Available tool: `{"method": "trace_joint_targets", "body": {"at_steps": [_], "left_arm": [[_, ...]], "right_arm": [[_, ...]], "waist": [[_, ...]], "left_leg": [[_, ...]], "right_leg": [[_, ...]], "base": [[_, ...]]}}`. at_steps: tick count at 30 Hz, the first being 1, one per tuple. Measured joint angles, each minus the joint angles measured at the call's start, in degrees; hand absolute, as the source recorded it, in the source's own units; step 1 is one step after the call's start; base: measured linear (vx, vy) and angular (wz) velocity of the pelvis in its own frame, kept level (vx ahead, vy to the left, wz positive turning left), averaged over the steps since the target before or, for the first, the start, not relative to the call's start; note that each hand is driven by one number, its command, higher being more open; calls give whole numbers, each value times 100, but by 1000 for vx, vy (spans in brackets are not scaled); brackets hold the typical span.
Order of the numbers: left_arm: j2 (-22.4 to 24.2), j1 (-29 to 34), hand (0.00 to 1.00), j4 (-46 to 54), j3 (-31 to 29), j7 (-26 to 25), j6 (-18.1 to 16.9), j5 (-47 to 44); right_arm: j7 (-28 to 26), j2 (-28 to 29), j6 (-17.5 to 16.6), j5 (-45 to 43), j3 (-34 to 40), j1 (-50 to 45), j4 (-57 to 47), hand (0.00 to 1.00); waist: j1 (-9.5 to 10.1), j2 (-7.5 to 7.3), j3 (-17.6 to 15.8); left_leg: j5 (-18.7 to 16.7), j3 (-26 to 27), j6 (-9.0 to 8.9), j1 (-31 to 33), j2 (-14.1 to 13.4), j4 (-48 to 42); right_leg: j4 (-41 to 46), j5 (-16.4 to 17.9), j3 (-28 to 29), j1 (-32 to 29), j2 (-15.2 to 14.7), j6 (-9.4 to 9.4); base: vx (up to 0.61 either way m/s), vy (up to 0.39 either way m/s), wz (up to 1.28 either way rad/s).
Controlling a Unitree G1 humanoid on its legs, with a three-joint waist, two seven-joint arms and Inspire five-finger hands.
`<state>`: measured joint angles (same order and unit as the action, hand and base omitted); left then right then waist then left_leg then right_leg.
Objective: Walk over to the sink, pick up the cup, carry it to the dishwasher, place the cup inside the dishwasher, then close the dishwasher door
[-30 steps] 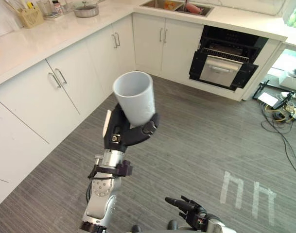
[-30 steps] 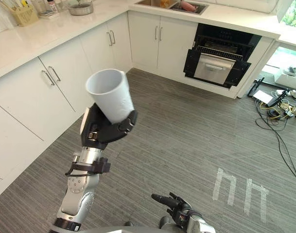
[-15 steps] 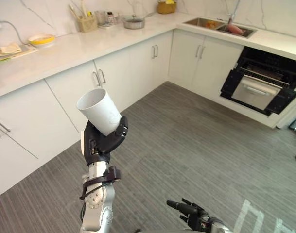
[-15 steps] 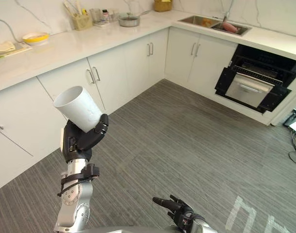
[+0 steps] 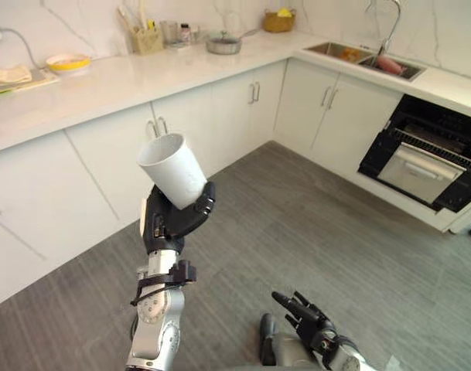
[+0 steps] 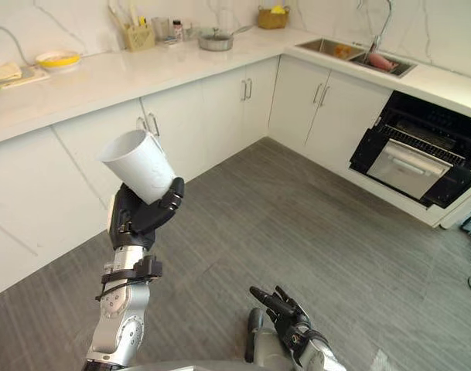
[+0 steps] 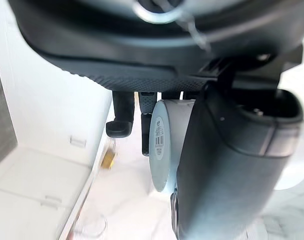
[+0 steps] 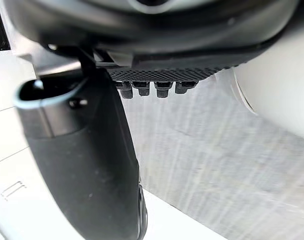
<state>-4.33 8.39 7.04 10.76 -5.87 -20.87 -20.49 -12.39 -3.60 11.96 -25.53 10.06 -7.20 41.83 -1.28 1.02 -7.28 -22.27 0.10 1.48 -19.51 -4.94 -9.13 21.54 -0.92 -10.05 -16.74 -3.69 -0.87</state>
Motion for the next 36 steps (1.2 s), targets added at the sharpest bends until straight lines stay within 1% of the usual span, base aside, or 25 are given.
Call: {"method": "trace_joint_targets", "body": {"at_steps": [2,4,6,8,10,12,13,14,16,17,18,19,20,22,23,24,25,27,29,31,32,33,34,35,36], "left_arm": [[134,-4,0,60,163,95,10,-35],[331,-1,0,165,336,96,31,-34],[575,22,0,300,355,99,30,-24],[628,97,0,421,332,108,27,-21],[632,111,0,621,271,163,1,-29],[579,107,0,672,164,239,-109,-39],[506,112,0,640,67,257,-108,-40],[445,157,0,634,28,254,-108,-54],[378,229,0,628,97,247,-111,-88],[333,336,0,589,147,242,-114,-85],[270,370,0,539,154,240,-141,-85],[93,371,0,335,141,242,-170,-92],[49,367,0,256,99,235,-146,-101],[26,322,0,235,111,245,-55,-216],[-21,240,0,237,144,275,-27,-297],[-45,167,0,249,175,351,-23,-334],[-61,118,0,328,165,370,-30,-402],[-36,75,0,405,248,342,-94,-381],[-150,-95,0,398,469,321,-101,-195],[-257,-284,0,358,575,355,-68,-187],[-270,-385,0,333,573,367,-25,-196],[-282,-403,0,325,522,378,17,-201],[-297,-386,0,322,467,379,37,-203],[-335,-356,0,303,360,390,45,-191],[-232,-357,0,193,310,442,14,-178]], "right_arm": [[81,4,142,0,54,-43,-231,100],[193,-2,296,46,58,-151,-481,100],[339,-57,395,99,-40,-313,-604,100],[443,-121,426,103,-143,-448,-614,100],[507,-236,394,86,-264,-523,-454,100],[507,-379,282,89,-458,-330,-16,100],[532,-457,203,86,-514,-91,297,100],[571,-502,80,76,-537,115,537,100],[615,-503,-99,69,-550,323,841,100],[615,-470,-138,72,-608,326,941,100],[633,-415,-179,76,-609,326,1026,100],[727,-245,-231,84,-579,345,1237,100],[751,-224,-231,85,-517,394,1322,100],[881,-209,-262,79,-318,311,1366,100],[957,-142,-302,66,-127,147,1388,100],[1009,-75,-346,34,0,37,1435,100],[1043,-29,-443,-22,94,-26,1439,100],[980,-142,-588,57,-49,-117,1195,100],[949,-117,-603,79,-139,-249,994,100],[947,-83,-597,61,-146,-229,855,100],[1005,-32,-593,69,-142,-227,834,100],[1084,0,-540,99,-147,-242,832,100],[1125,5,-501,99,-154,-273,833,100],[1174,-18,-432,99,-135,-379,821,100],[1176,-95,-358,102,-35,-328,843,100]], "waist": [[-129,140,107],[-133,280,76],[-97,409,73],[-74,380,89],[79,350,153],[283,274,144],[371,189,113],[399,170,100],[524,196,108],[543,259,141],[562,240,155],[508,-123,199],[436,-227,225],[349,-287,208],[332,-344,173],[301,-351,133],[296,-365,65],[164,-325,20],[-23,-254,90],[-181,-226,89],[-232,-217,87],[-225,-250,104],[-220,-297,129],[-238,-437,206],[-242,-203,171]], "left_leg": [[12,351,-68,235,-316,-974],[797,524,-367,1037,-700,-2973],[1410,853,-343,1892,-1248,-4881],[1330,1087,-271,2336,-1407,-5345],[982,1488,-177,2988,-1381,-4920],[882,1877,-180,3279,-1008,-3435],[1050,1981,-182,3372,-479,-1960],[1578,1792,-247,3521,-26,-577],[2241,1244,-357,3886,208,274],[2644,1045,-284,3877,197,581],[3243,924,-37,3809,180,399],[3278,1038,202,3710,389,56],[3065,1140,329,3653,436,-122],[2390,1240,337,3466,551,-706],[2110,1258,374,3083,687,-739],[1918,1254,373,2754,746,-613],[1728,1352,360,2385,772,-465],[1573,1558,305,1647,742,10],[1544,1619,183,1311,595,286],[1452,1744,30,1126,361,329],[1362,1858,-118,944,226,406],[1213,2048,-334,705,176,409],[1123,2131,-427,571,215,399],[843,2256,-577,262,338,323],[668,2349,-622,126,222,267]], "right_leg": [[631,529,-248,-76,143,70],[554,909,-323,310,329,144],[265,1259,-348,972,526,223],[-150,1384,-367,1560,588,233],[-723,1336,-344,2168,589,257],[-1047,1314,-122,2520,457,321],[-1234,1340,95,2709,241,259],[-1293,1404,296,2808,89,150],[-1306,1517,673,3017,132,-39],[-1312,1587,904,3332,243,-147],[-1267,1644,1054,3511,238,-209],[-972,1702,1175,3594,-53,-260],[-553,1557,1247,3426,-199,-360],[409,951,1266,3253,-340,-332],[1175,347,1252,3106,-453,-554],[1951,-289,1234,2858,-556,-1015],[2983,-360,1249,2395,-659,-1096],[4451,283,745,1163,-881,-278],[4097,904,214,363,-775,-222],[2444,1197,-328,-10,-523,-231],[933,1040,-799,33,-283,-183],[-596,337,-1236,237,-60,32],[-1092,-199,-1396,339,8,174],[-1240,-965,-1634,474,-50,807],[-1059,-779,-1620,510,100,1046]], "base": [[550,-315,22],[582,-358,8],[634,-266,9],[705,-226,13],[608,-153,0],[578,-71,-39],[771,-15,-62],[622,43,-60],[636,176,-76],[831,323,-89],[841,349,-70],[682,281,-43],[769,304,-32],[684,265,-17],[465,177,-5],[516,198,-19],[350,140,-47],[388,163,-61],[407,68,-26],[422,-42,-32],[515,-95,-60],[547,-101,-74],[576,-139,-81],[478,-131,-65],[541,-104,-75]]}}
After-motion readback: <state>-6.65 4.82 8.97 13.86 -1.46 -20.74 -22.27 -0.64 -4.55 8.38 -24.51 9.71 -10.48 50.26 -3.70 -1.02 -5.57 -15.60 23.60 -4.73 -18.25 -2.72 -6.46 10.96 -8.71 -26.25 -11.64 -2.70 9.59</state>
